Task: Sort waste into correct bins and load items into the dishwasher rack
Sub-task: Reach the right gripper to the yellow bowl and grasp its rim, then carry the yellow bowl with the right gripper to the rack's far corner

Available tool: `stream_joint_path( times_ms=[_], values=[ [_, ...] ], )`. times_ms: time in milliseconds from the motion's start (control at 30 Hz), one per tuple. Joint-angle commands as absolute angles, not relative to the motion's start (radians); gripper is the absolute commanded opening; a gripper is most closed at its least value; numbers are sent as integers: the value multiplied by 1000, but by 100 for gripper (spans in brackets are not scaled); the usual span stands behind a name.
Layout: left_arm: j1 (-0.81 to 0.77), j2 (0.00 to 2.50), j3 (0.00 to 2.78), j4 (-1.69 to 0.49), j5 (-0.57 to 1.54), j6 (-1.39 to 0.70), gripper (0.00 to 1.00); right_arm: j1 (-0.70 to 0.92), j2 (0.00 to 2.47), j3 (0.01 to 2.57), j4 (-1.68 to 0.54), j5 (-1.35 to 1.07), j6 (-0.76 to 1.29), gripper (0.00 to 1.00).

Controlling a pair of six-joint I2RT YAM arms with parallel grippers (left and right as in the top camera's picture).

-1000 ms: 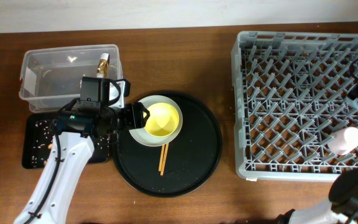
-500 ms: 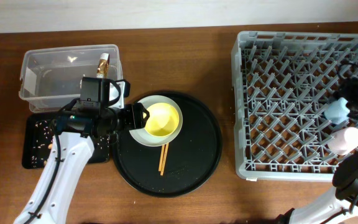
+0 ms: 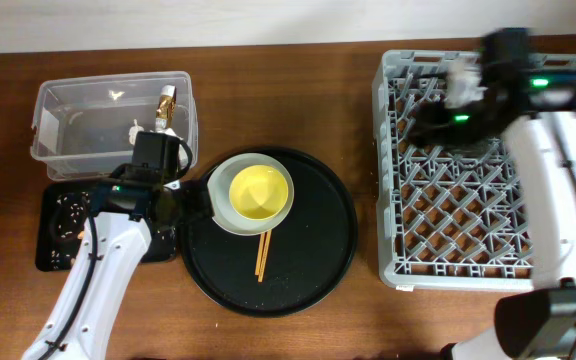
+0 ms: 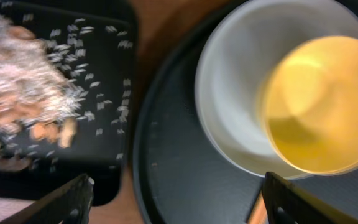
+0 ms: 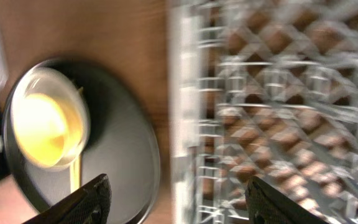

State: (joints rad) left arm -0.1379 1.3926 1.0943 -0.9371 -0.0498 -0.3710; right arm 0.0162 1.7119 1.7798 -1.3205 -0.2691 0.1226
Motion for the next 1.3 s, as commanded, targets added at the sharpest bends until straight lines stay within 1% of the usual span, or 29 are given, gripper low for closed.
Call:
stream_joint_path(
  times_ms=[0, 100, 167, 200, 333, 433, 533, 767, 833, 867, 933, 1067, 1167, 1267],
  values=[
    [-90, 1378, 1095, -959, -154, -468, 92, 197, 1737, 1776, -1303, -280, 113, 70],
    [-26, 1378, 1095, -972, -153, -468, 94, 335, 1785, 1776, -1279, -278, 141, 70],
    [14, 1378, 1095, -989, -135, -467, 99, 403, 1827, 1776, -1249, -277, 179, 70],
    [27, 1378, 1095, -1002, -136, -467, 99, 437, 1854, 1776, -1227, -277, 212, 70],
    [40, 1378, 1095, -1024, -136, -467, 99, 519, 1948, 1776, -1168, -276, 257, 65],
    [40, 1378, 1095, -1023, -136, -467, 99, 558, 2033, 1776, -1146, -244, 306, 58],
    [40, 1378, 1095, -1023, -136, -467, 99, 576, 2109, 1776, -1130, -243, 328, 53],
    [40, 1378, 1095, -1023, -136, -467, 99, 584, 2201, 1776, -1077, -238, 352, 31],
    [40, 1378, 1095, -1023, -136, -467, 99, 584, 2201, 1776, -1064, -232, 358, 22],
    [40, 1378, 1095, -1023, -136, -467, 99, 584, 2201, 1776, -1059, -232, 366, 20],
    [40, 1378, 1095, -1023, -136, -467, 99, 584, 2201, 1776, -1056, -230, 384, 13],
    [40, 1378, 1095, -1023, -136, -467, 100, 581, 2201, 1777, -1054, -225, 383, 4],
    [40, 1378, 1095, -1023, -136, -467, 99, 579, 2193, 1782, -1058, -224, 374, 4],
    [40, 1378, 1095, -1023, -136, -467, 99, 554, 2125, 1823, -1102, -209, 326, 4]
  ],
)
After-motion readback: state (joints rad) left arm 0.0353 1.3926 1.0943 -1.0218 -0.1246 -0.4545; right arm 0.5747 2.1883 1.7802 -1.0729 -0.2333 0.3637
